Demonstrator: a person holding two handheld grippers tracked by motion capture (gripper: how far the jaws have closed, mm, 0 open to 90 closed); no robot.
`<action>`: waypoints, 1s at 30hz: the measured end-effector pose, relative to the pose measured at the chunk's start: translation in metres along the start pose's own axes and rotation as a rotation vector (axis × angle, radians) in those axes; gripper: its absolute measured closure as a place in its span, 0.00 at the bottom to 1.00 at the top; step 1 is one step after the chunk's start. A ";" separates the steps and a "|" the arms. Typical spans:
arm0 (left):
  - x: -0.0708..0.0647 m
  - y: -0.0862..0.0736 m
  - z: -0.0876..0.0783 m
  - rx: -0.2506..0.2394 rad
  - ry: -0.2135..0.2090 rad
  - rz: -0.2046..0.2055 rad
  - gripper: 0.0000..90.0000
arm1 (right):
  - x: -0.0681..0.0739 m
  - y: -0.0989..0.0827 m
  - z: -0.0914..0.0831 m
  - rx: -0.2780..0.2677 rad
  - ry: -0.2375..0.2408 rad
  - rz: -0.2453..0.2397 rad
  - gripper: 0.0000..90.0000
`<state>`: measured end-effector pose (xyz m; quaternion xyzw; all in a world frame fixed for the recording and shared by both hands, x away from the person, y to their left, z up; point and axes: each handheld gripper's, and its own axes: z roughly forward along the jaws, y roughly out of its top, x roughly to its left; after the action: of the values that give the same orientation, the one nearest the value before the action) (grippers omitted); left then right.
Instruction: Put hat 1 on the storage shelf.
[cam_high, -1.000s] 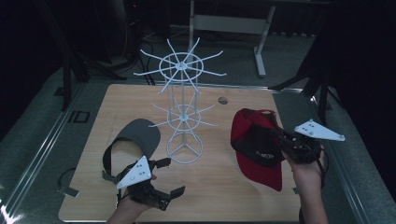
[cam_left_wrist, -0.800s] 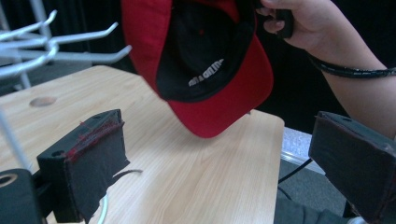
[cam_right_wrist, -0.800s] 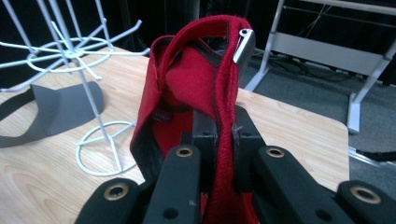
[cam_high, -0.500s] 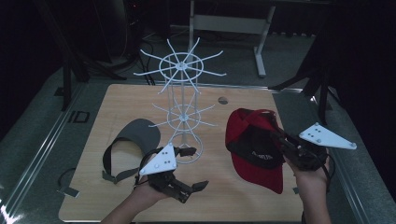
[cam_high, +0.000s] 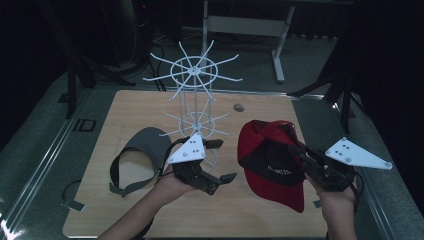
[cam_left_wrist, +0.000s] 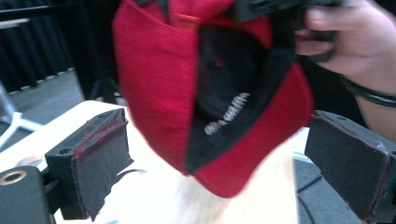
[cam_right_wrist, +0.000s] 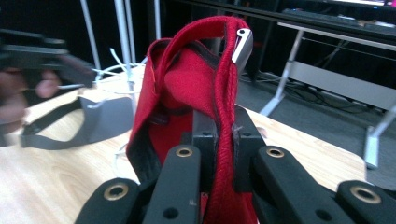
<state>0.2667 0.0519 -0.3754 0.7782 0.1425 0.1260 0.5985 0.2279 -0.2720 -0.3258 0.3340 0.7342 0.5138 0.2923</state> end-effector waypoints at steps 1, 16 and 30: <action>0.000 0.002 0.002 0.003 0.014 -0.001 0.07 | 0.001 0.001 0.000 -0.002 0.001 -0.005 0.93; 0.010 0.023 0.039 0.022 0.039 0.002 0.14 | 0.016 0.010 -0.007 -0.034 0.071 -0.032 0.93; 0.002 0.038 0.052 0.073 0.100 0.039 0.63 | 0.024 0.008 -0.005 -0.035 0.084 -0.046 0.93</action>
<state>0.2903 -0.0029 -0.3515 0.7951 0.1613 0.1711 0.5591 0.2113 -0.2541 -0.3187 0.2897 0.7442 0.5333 0.2789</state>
